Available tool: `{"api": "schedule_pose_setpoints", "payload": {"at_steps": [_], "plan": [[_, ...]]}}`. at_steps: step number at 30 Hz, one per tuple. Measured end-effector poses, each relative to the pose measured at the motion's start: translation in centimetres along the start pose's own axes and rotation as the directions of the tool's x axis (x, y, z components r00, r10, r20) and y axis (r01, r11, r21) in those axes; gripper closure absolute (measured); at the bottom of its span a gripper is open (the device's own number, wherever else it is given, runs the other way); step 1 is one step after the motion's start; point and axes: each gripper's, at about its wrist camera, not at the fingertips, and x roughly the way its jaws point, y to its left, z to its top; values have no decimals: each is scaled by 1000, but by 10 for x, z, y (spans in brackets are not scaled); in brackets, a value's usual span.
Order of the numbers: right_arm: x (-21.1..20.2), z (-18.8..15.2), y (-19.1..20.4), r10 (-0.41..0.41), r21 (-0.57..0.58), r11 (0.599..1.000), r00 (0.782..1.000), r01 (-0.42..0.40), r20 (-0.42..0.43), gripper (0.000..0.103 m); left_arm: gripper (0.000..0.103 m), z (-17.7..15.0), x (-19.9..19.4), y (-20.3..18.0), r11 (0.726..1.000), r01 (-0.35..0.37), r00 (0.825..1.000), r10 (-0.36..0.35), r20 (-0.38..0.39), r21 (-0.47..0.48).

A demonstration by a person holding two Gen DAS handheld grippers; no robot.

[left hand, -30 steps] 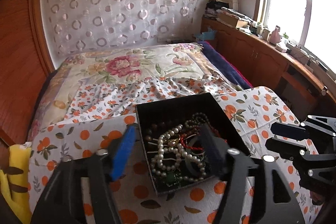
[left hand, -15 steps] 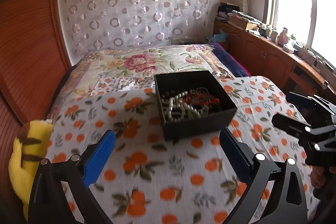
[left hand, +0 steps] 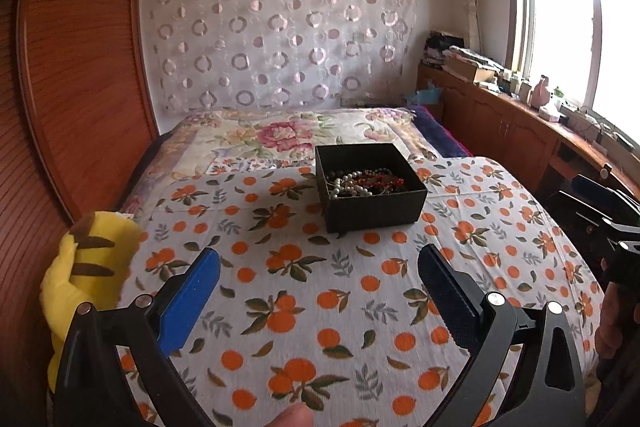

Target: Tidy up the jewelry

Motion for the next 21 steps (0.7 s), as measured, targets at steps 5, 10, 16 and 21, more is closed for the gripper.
{"api": "schedule_pose_setpoints", "payload": {"at_steps": [5, 10, 16, 21], "plan": [[-9, 1, 3, -16, -1, 1000, 1000, 16, 12, 2, 7, 0, -12, -1, 1000, 2, 1000, -2, 16, 2], [-11, 1, 4, -8, -3, 1000, 1000, 8, 6, 2, 7, 1, -20, -3, 1000, 4, 1000, -5, 27, 3], [-12, -2, 4, -20, 2, 1000, 1000, 20, 12, 2, 7, 1, -24, -5, 1000, 15, 999, -15, 36, 5], [-14, -3, 4, -26, 3, 1000, 1000, 26, 13, 2, 7, 2, -26, -6, 1000, 20, 999, -20, 49, 1]]}}
